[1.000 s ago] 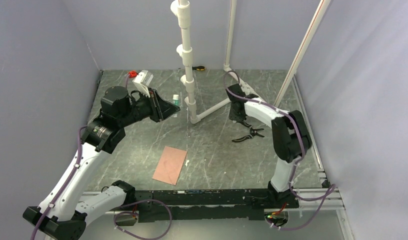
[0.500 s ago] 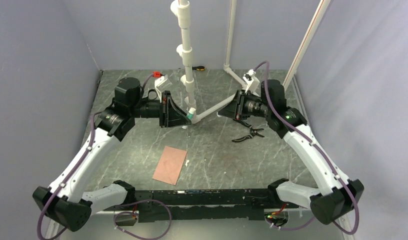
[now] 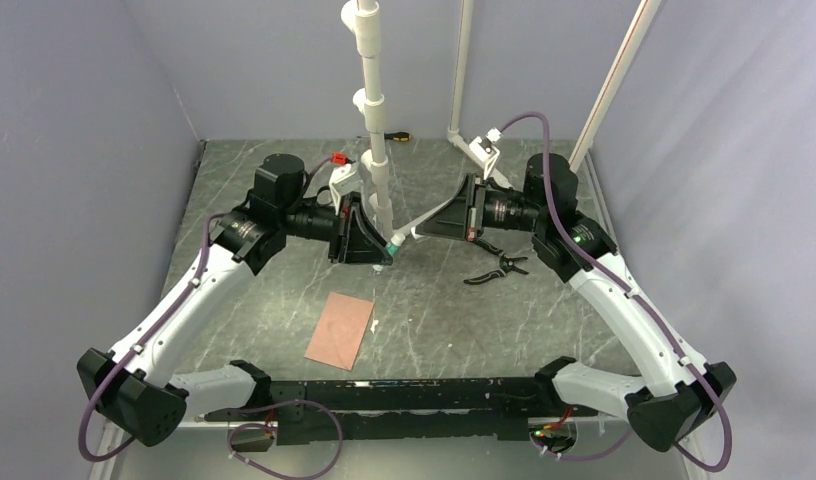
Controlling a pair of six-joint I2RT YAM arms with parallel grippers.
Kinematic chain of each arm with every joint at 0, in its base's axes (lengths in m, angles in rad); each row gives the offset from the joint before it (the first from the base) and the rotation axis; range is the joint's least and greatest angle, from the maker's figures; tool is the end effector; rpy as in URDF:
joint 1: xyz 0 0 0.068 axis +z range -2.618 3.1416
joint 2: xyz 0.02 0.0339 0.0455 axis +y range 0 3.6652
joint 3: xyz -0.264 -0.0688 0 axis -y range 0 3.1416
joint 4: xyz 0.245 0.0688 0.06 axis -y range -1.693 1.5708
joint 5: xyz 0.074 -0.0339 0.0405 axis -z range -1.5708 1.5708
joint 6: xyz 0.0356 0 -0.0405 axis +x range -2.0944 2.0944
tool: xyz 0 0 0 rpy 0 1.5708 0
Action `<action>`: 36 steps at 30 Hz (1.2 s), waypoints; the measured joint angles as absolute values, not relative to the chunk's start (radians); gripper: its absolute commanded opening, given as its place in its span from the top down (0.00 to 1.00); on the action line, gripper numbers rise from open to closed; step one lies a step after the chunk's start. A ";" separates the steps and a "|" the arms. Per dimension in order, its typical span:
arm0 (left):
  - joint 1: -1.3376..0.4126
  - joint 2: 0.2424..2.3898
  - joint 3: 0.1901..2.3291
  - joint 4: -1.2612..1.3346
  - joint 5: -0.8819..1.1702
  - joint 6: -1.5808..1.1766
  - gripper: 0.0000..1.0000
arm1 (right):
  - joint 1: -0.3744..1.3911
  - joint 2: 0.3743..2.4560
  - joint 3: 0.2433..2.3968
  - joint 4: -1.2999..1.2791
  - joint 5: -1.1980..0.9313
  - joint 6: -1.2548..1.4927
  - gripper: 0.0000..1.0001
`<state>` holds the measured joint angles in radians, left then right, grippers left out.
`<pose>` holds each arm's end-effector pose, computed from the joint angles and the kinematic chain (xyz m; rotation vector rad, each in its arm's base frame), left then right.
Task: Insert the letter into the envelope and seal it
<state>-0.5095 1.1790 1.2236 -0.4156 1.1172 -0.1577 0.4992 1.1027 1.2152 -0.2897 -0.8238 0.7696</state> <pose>0.1981 -0.1473 0.3959 1.1021 1.6827 -1.5065 0.1932 0.1351 0.4189 -0.4261 1.9484 1.5882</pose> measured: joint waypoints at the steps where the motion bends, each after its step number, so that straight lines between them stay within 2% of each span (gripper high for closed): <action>1: -0.513 1.179 1.224 -0.416 1.113 -0.155 0.98 | 0.507 1.108 1.219 -0.289 -0.825 0.772 0.92; 20: -0.532 1.179 1.225 -0.394 1.100 -0.128 0.98 | 0.568 1.179 1.277 -0.299 -0.839 0.749 0.94; 36: -0.531 1.308 1.458 -0.915 1.072 0.205 0.98 | 0.636 1.309 1.458 -0.591 -0.838 0.499 0.97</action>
<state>-0.5312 1.3075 1.4578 -0.9146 1.0721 0.2054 0.6361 1.3090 1.4578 -0.5907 -0.8379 0.4988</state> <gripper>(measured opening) 0.200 0.230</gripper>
